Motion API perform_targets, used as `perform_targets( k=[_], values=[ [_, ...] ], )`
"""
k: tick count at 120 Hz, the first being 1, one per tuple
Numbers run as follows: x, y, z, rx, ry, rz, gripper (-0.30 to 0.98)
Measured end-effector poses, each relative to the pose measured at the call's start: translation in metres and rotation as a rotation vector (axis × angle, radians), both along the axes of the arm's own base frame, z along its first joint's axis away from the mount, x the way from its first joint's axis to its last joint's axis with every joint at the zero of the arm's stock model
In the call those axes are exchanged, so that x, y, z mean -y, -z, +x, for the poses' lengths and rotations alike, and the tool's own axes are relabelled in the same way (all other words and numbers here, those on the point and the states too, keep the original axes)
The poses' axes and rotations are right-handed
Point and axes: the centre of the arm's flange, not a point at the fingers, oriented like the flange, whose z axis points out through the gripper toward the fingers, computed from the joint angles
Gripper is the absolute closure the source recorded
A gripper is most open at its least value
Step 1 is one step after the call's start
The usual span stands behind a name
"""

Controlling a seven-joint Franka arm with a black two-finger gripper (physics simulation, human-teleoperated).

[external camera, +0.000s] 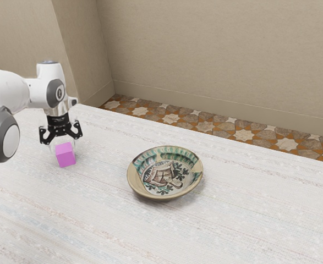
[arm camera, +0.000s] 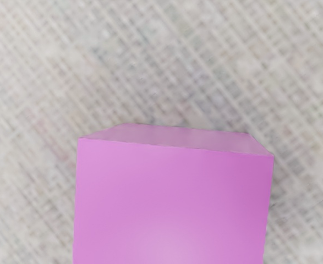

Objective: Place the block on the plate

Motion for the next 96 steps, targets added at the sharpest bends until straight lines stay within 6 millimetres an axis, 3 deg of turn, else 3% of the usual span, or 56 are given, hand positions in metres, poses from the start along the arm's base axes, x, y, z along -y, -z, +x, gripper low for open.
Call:
perform_targets(
  k=[21, 65, 96],
  values=[
    [0.005, 0.012, 0.003, 0.0, 0.014, -0.01, 0.0],
    [-0.005, 0.036, -0.002, -0.016, 0.007, -0.027, 0.0],
    [-0.005, 0.041, -0.003, -0.022, 0.01, -0.031, 0.13]
  ],
)
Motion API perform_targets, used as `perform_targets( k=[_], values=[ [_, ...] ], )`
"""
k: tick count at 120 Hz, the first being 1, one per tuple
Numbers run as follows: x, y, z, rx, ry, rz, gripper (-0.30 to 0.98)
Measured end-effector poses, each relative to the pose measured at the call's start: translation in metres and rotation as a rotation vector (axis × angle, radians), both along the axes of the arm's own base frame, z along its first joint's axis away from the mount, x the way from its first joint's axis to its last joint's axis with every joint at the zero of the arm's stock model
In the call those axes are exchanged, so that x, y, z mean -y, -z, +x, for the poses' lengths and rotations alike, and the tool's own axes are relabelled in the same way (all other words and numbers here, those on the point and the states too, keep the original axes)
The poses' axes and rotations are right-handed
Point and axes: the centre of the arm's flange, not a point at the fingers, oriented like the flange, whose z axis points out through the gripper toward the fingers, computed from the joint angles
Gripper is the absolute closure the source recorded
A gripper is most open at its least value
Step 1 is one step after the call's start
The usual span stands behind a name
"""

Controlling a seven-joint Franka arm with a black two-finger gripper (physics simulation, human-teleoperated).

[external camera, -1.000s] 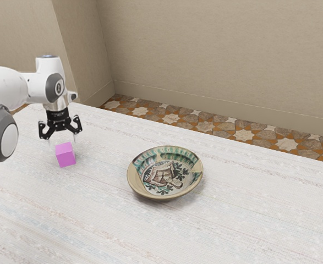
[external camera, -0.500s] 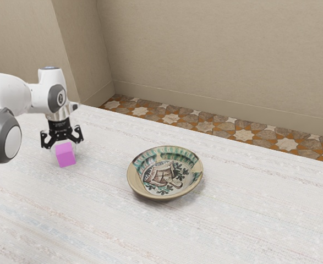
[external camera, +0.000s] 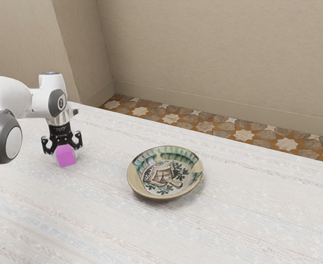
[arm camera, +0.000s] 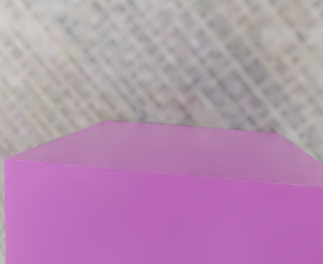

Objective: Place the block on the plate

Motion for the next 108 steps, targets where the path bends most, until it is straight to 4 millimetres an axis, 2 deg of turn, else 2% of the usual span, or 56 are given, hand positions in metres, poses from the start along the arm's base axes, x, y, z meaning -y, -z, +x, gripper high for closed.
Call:
perform_targets(
  k=[27, 50, 60, 76, 92, 108],
  values=[
    [0.0, 0.001, 0.0, -0.002, 0.003, 0.001, 0.27],
    [0.002, -0.008, 0.002, 0.01, 0.007, 0.005, 0.29],
    [0.004, -0.026, 0.001, 0.033, 0.007, 0.003, 0.28],
    [0.011, -0.067, -0.012, 0.073, 0.002, -0.012, 0.28],
    [0.052, -0.104, -0.017, 0.114, 0.048, -0.029, 0.28],
    [0.113, -0.123, -0.005, 0.14, 0.128, -0.044, 0.28]
  ],
)
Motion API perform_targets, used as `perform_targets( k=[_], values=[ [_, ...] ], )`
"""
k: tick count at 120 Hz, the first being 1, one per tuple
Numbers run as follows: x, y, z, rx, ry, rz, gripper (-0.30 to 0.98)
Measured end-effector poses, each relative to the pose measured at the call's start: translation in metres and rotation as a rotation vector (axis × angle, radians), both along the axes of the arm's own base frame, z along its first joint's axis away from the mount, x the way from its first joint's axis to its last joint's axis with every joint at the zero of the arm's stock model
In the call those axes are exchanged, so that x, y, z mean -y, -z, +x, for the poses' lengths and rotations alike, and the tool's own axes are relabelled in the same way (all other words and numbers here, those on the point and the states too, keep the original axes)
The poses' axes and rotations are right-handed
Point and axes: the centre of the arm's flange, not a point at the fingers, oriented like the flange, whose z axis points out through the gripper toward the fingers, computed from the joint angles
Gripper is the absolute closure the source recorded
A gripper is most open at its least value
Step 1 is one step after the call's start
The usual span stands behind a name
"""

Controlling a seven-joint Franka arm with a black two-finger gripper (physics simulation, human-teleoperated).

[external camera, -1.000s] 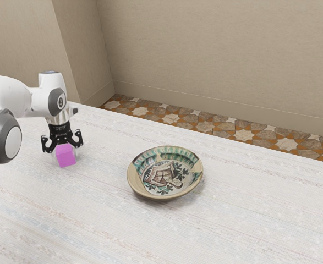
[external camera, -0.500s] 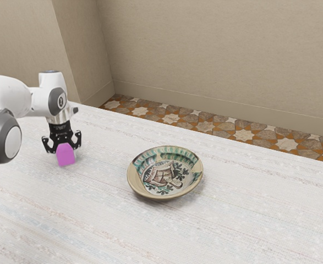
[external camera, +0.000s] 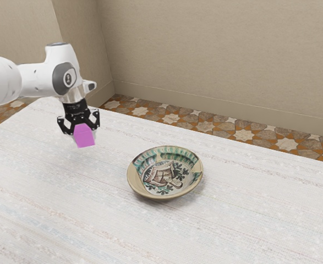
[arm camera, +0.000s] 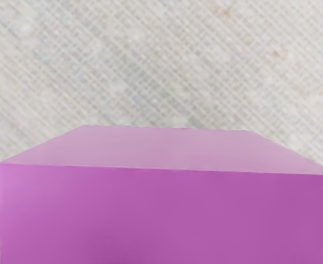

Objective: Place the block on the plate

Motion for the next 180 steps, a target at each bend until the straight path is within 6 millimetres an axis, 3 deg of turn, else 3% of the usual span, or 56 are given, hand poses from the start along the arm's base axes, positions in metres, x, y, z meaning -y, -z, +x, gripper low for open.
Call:
perform_targets(
  k=[19, 41, 52, 78, 90, 132, 180],
  values=[
    [0.091, -0.007, 0.013, 0.013, 0.118, -0.017, 0.28],
    [0.19, -0.01, 0.016, 0.018, 0.253, -0.026, 0.28],
    [0.225, -0.01, 0.013, 0.019, 0.297, -0.027, 0.28],
    [0.279, 0.001, 0.014, 0.02, 0.364, -0.019, 0.28],
    [0.288, 0.005, 0.015, 0.025, 0.37, -0.015, 0.28],
    [0.288, 0.032, 0.019, 0.018, 0.354, 0.002, 0.28],
    [0.288, 0.029, 0.022, 0.038, 0.332, 0.0, 0.05]
  ],
)
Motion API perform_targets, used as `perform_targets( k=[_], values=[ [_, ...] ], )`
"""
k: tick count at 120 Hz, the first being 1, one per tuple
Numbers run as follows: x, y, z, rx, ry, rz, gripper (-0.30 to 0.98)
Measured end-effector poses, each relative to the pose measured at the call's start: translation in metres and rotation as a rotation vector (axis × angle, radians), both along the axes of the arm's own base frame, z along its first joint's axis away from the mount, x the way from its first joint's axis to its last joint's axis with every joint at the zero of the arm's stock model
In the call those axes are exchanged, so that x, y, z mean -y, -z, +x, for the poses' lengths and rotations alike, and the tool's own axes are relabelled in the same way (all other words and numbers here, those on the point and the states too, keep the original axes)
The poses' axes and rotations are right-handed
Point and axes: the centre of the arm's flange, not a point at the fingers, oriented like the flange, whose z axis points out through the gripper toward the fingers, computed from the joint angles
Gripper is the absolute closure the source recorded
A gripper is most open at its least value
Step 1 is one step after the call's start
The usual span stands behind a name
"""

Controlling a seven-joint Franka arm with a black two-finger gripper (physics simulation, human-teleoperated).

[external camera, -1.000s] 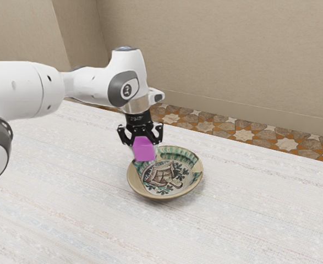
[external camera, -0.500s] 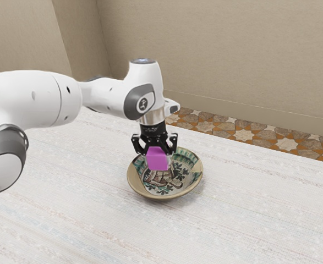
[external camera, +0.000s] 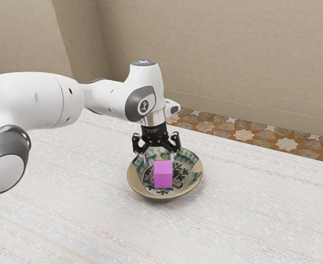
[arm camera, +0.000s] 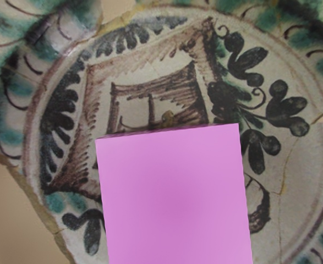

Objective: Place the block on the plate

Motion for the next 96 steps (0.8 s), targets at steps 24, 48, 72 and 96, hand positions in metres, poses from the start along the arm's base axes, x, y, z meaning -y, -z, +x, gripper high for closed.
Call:
perform_targets(
  k=[24, 48, 72, 96],
  values=[
    [0.001, -0.05, 0.004, 0.037, -0.002, -0.011, 0.02],
    [-0.013, -0.164, -0.019, 0.061, -0.028, -0.056, 0.01],
    [-0.026, -0.262, -0.084, 0.026, 0.017, -0.109, 0.0],
    [-0.054, -0.291, -0.12, 0.015, 0.159, -0.073, 0.0]
  ],
)
